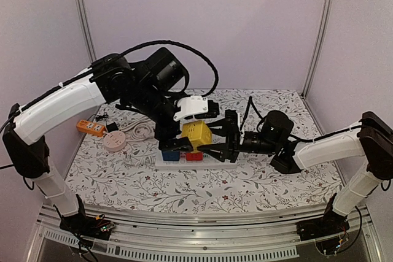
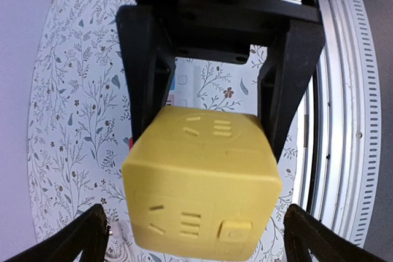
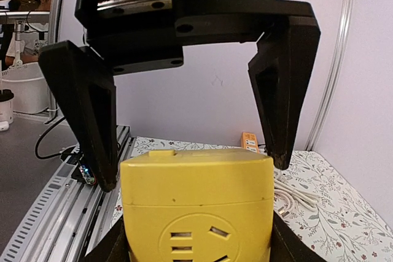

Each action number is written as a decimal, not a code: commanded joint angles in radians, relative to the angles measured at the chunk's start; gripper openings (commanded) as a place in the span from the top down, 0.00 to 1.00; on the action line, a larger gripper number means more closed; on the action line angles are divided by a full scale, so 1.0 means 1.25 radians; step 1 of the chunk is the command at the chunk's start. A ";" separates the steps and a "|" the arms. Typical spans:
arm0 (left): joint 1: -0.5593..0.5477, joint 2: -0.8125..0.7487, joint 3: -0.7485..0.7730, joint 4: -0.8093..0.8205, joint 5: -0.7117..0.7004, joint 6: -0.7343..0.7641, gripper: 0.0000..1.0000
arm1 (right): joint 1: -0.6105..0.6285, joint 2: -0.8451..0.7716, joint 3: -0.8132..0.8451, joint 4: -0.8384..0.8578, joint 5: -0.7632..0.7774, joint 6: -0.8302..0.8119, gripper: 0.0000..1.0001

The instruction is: Insert the plug

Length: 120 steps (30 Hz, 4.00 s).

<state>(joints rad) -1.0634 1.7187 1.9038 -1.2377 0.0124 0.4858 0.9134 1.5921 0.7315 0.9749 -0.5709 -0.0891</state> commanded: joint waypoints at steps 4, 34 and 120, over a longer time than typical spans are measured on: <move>0.136 -0.490 -0.581 0.713 0.279 -0.035 0.00 | -0.009 -0.100 -0.017 0.140 0.023 0.119 1.00; 0.064 -0.410 -0.754 1.219 0.466 -0.277 0.30 | 0.003 -0.140 0.078 0.089 -0.112 0.119 1.00; 0.039 -0.441 -0.728 0.937 0.228 -0.014 1.00 | 0.119 -0.152 0.504 -1.159 0.223 -0.411 0.01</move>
<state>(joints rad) -0.9993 1.1690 0.9749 -0.0917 0.3012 0.4614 1.0504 1.3891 1.3277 -0.4698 -0.3229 -0.5938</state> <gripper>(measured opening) 0.580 0.988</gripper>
